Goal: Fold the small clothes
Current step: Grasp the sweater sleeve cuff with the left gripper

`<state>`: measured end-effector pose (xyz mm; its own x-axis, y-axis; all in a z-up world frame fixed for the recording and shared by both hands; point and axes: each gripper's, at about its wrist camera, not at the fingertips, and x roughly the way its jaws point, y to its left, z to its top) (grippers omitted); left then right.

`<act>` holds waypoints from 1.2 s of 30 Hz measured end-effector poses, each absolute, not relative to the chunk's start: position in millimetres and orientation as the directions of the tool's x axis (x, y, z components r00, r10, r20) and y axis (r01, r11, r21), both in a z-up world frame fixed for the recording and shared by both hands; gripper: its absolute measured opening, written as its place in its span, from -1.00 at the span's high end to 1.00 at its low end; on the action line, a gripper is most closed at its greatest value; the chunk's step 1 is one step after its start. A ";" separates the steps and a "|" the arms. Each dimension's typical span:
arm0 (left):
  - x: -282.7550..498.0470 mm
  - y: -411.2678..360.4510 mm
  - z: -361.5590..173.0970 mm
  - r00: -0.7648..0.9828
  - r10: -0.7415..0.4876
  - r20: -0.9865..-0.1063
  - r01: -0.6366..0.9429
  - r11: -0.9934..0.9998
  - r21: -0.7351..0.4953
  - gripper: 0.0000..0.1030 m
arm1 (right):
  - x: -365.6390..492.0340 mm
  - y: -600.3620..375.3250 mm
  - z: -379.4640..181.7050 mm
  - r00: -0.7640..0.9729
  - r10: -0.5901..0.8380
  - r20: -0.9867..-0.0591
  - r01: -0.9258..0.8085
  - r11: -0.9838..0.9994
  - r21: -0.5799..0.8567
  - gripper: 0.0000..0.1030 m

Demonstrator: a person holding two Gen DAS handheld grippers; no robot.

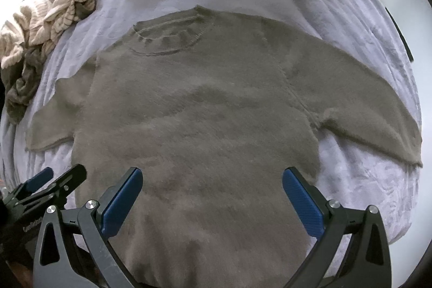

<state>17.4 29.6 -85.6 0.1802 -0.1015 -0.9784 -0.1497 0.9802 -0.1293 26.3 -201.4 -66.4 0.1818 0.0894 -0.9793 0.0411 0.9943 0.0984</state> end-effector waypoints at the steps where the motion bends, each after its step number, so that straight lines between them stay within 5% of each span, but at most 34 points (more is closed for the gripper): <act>1: 18.0 31.0 -87.7 0.179 -0.109 -0.978 -0.155 0.978 -0.137 -1.00 | 27.1 -199.1 -66.7 0.187 0.092 -0.978 0.034 0.994 0.100 -1.00; 7: 20.1 65.3 -103.2 0.194 -0.161 -0.968 -0.222 0.954 -0.203 -1.00 | 26.1 -175.3 -69.3 0.183 0.146 -0.972 -0.024 0.989 0.144 -1.00; 19: 9.5 295.4 -150.0 0.394 -0.104 -0.913 -0.583 0.740 -0.336 -1.00 | 9.1 -86.3 -79.6 0.147 0.254 -0.956 -0.194 0.955 0.224 -1.00; 27: 8.2 382.2 -193.4 0.521 -0.167 -0.837 -0.662 0.540 -0.520 -1.00 | -7.0 -29.4 -107.0 0.075 0.287 -0.955 -0.264 0.929 0.259 -1.00; 29: 9.2 388.5 -188.4 0.542 -0.122 -0.831 -0.674 0.528 -0.517 -0.81 | -11.8 -18.3 -112.5 0.059 0.288 -0.956 -0.280 0.924 0.261 -1.00; 32: 10.7 394.9 -184.0 0.533 -0.072 -0.843 -0.698 0.526 -0.486 0.10 | -16.0 -9.8 -115.9 0.045 0.294 -0.955 -0.289 0.919 0.269 -1.00; 33: 12.4 396.2 -183.8 0.536 -0.072 -0.841 -0.694 0.531 -0.487 0.65 | -17.1 -8.3 -115.8 0.045 0.296 -0.954 -0.290 0.918 0.271 -1.00; 34: 13.8 398.0 -183.1 0.552 -0.084 -0.830 -0.678 0.534 -0.505 0.80 | -17.6 -9.1 -115.5 0.046 0.298 -0.953 -0.290 0.917 0.273 -1.00; 36: 12.8 396.4 -174.9 0.571 -0.069 -0.818 -0.656 0.561 -0.505 0.81 | -18.0 -10.5 -114.7 0.052 0.304 -0.951 -0.287 0.917 0.277 -1.00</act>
<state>12.8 396.4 -174.9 0.5714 -0.0687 -0.8178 -0.6558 0.5609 -0.5053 -18.0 -10.5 -114.7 0.0521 0.3038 -0.9513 -0.2872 0.9169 0.2771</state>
